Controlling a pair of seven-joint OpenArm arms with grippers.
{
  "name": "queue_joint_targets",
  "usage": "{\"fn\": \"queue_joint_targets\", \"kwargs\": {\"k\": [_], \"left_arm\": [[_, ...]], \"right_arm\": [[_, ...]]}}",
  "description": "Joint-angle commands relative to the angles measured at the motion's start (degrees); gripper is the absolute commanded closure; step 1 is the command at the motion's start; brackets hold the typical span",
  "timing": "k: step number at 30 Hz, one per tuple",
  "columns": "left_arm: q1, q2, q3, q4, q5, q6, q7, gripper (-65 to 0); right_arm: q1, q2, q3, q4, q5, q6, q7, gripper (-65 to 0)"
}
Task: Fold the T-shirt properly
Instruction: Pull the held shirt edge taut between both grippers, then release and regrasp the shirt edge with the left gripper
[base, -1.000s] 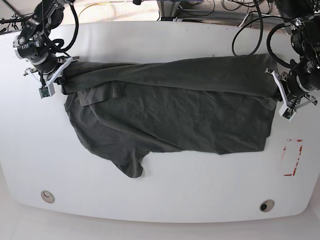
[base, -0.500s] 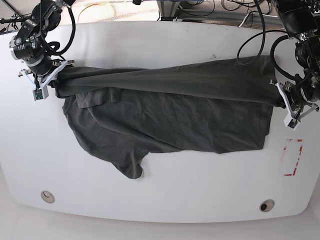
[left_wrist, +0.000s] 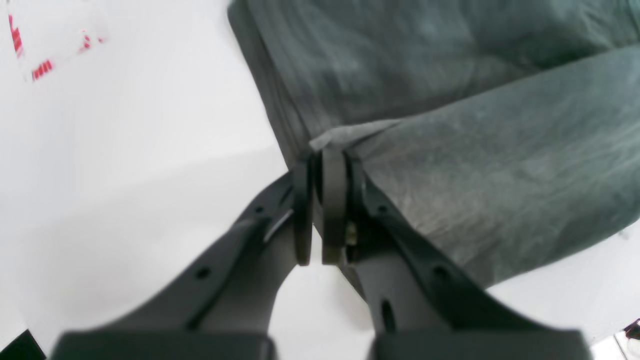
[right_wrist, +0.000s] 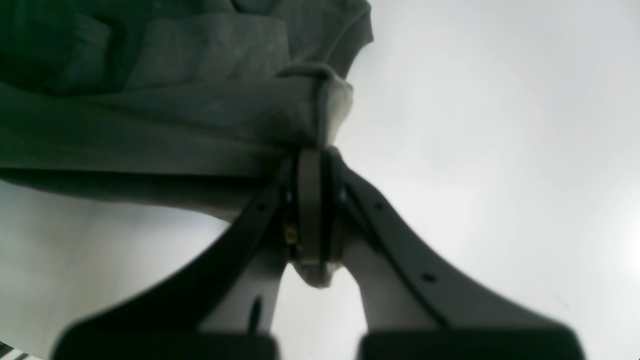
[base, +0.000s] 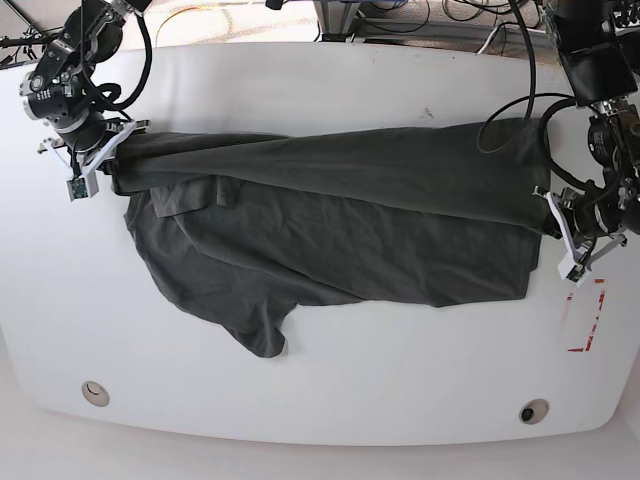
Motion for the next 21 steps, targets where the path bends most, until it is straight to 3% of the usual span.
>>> {"fn": "queue_joint_targets", "kwargs": {"k": [1, 21], "left_arm": [[-1.8, -1.8, -0.2, -0.3, -0.2, 0.0, -0.8, -1.5], [-5.5, -6.9, 5.7, -4.8, -0.4, 0.0, -0.9, -1.7]], "right_arm": [[0.5, 0.9, 0.3, 0.7, 0.3, -0.1, 1.2, 0.0], [-0.1, 1.0, 0.3, -3.1, 0.2, -0.1, 1.2, 0.0]]}}
